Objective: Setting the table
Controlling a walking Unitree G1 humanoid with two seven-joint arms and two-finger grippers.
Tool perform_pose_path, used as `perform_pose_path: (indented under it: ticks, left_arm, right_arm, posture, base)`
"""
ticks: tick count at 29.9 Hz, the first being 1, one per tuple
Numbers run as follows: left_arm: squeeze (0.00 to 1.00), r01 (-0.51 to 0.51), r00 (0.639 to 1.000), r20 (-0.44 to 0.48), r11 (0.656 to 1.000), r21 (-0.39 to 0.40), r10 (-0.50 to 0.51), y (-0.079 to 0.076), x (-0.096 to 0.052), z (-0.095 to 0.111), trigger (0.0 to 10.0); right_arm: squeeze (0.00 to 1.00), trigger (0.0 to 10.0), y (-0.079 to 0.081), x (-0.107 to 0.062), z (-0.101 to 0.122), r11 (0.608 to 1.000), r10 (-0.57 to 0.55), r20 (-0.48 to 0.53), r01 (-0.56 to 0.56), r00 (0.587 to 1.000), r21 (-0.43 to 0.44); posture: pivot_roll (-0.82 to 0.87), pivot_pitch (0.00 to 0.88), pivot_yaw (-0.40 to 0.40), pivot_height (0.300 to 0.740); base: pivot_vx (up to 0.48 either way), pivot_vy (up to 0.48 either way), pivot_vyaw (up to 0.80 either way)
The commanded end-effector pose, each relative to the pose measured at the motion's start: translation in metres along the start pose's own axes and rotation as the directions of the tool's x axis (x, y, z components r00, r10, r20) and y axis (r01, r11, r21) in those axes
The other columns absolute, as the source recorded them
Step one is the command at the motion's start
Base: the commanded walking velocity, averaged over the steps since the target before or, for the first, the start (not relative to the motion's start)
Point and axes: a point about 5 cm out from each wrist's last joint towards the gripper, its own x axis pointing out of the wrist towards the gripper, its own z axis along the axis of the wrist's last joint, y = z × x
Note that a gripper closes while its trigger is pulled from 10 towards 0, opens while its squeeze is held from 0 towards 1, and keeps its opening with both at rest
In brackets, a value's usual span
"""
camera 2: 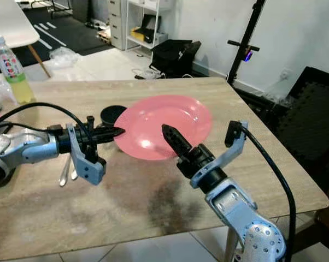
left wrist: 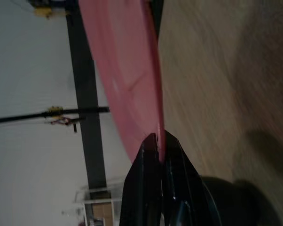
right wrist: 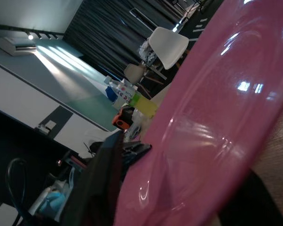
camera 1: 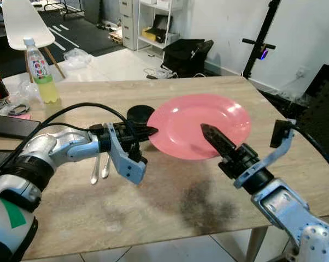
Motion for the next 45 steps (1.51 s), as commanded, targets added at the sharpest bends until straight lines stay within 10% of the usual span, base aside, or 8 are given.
perform_pose_path:
  ticks: [1,18,19,24,25,26,36,45]
  left_arm:
    - [0.00,0.025,0.999,0.047,1.000,0.011,-0.026,-0.006,0.004,0.007,10.0]
    - [0.00,0.038,0.997,0.059,0.998,0.055,-0.041,-0.014,0.002,0.010,10.0]
    - [1.00,0.043,0.997,0.063,0.998,0.042,-0.046,-0.016,0.002,0.010,10.0]
    - [1.00,0.033,0.998,0.061,0.999,0.022,-0.034,-0.015,0.000,0.009,10.0]
    - [1.00,0.028,0.998,0.061,1.000,0.014,-0.028,-0.013,-0.004,0.008,10.0]
    - [0.00,0.001,0.997,0.079,1.000,0.024,-0.003,-0.007,-0.009,0.009,10.0]
    - [0.00,0.000,0.999,-0.035,0.977,-0.214,-0.008,0.001,-0.040,0.003,10.0]
    - [0.00,-0.265,0.959,-0.271,-0.082,-0.961,0.078,0.005,-0.067,-0.010,10.0]
  right_arm:
    - [0.00,0.0,0.000,0.001,-0.001,1.000,0.002,-0.003,-0.002,1.000,0.020]
    - [0.00,0.0,-0.010,0.001,0.008,0.996,-0.078,0.040,0.076,0.996,0.037]
    - [0.00,0.0,-0.009,0.001,0.008,0.997,-0.073,0.040,0.071,0.997,0.041]
    - [0.00,0.0,-0.007,0.002,0.008,0.997,-0.059,0.041,0.057,0.997,0.048]
    - [0.00,10.0,-0.008,0.001,0.008,0.997,-0.072,0.048,0.070,0.996,0.038]
    - [0.00,10.0,-0.009,0.000,0.011,0.996,-0.087,0.070,0.085,0.994,0.022]
    - [0.00,10.0,-0.028,-0.021,0.027,0.971,-0.221,0.200,0.234,0.954,-0.041]
    - [0.00,10.0,-0.022,-0.040,-0.001,0.951,-0.161,0.026,0.162,0.987,-0.263]
  posture:
    - [0.07,0.105,-0.003,0.740]
    - [0.07,0.110,0.003,0.740]
    - [0.07,0.111,0.002,0.740]
    - [0.07,0.113,0.003,0.740]
    - [0.07,0.116,0.010,0.740]
    - [0.07,0.117,0.012,0.740]
    - [0.07,0.125,0.046,0.740]
    - [0.10,0.118,0.030,0.740]
  base:
    - [0.000,0.000,0.00]
    - [0.000,0.000,0.00]
    - [0.000,0.000,0.00]
    - [0.000,0.000,0.00]
    - [0.000,0.000,0.00]
    - [0.000,0.000,0.00]
    - [0.000,0.000,0.00]
    - [0.000,0.000,0.00]
